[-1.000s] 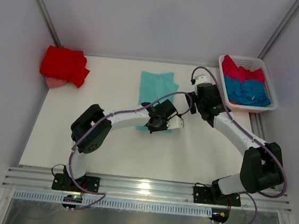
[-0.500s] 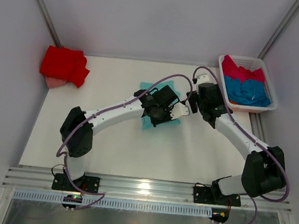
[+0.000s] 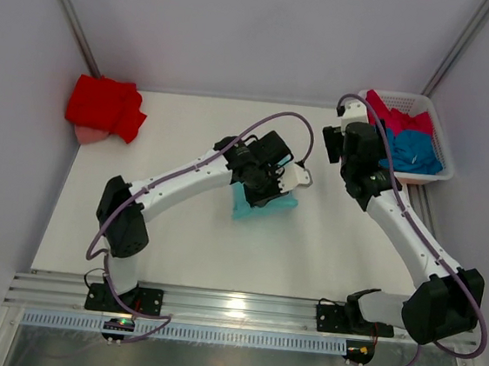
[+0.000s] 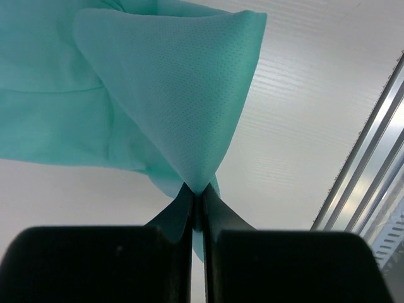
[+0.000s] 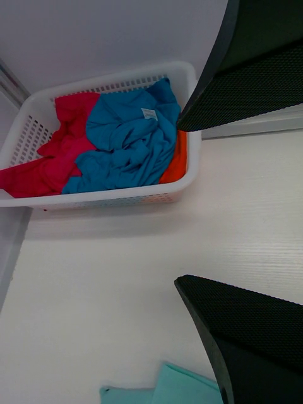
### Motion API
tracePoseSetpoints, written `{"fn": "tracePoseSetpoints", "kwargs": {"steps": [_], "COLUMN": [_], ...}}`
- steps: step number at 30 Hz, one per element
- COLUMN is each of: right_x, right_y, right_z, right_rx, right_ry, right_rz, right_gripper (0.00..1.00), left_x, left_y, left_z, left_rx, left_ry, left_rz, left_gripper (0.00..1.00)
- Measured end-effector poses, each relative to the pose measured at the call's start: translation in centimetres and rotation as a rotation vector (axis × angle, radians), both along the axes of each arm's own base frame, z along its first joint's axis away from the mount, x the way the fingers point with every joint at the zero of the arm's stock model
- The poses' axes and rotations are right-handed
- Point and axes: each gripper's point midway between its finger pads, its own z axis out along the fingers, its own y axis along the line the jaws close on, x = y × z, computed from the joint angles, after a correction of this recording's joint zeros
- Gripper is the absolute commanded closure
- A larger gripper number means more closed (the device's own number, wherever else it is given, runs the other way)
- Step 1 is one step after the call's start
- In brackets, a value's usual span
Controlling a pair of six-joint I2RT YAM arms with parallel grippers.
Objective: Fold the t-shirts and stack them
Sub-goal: Fold the tshirt
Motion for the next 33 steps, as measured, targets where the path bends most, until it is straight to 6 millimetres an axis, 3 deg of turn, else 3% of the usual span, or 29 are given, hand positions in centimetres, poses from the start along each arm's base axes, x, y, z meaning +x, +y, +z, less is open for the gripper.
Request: {"fn": "tracePoseSetpoints", "kwargs": {"steps": [6, 9, 12, 19, 27, 33], "right_x": [0.2, 0.2, 0.2, -0.1, -0.2, -0.2], "right_y": [-0.3, -0.3, -0.3, -0.6, -0.5, -0.2], "right_z": [0.8, 0.7, 0.5, -0.8, -1.3, -1.6], "right_rx": [0.005, 0.003, -0.004, -0.024, -0.019, -0.009], "right_ry": [-0.021, -0.019, -0.015, 0.016, 0.027, 0.033], "right_rz": [-0.009, -0.009, -0.005, 0.001, 0.010, 0.023], "right_gripper": [0.01, 0.01, 0.01, 0.01, 0.01, 0.01], "left_x": [2.6, 4.1, 5.8, 9.3, 13.9, 16.8], "left_y": [-2.5, -3.7, -4.1, -2.3, 0.8, 0.6], "left_z": [3.3, 3.4, 2.2, -2.0, -2.5, -3.5], "left_rx": [-0.070, -0.085, -0.074, -0.031, -0.047, -0.054], "left_ry": [-0.091, -0.109, -0.106, -0.035, -0.067, -0.114], "left_rz": [-0.027, -0.032, -0.025, 0.040, 0.116, 0.106], "left_gripper": [1.00, 1.00, 1.00, 1.00, 1.00, 0.99]}}
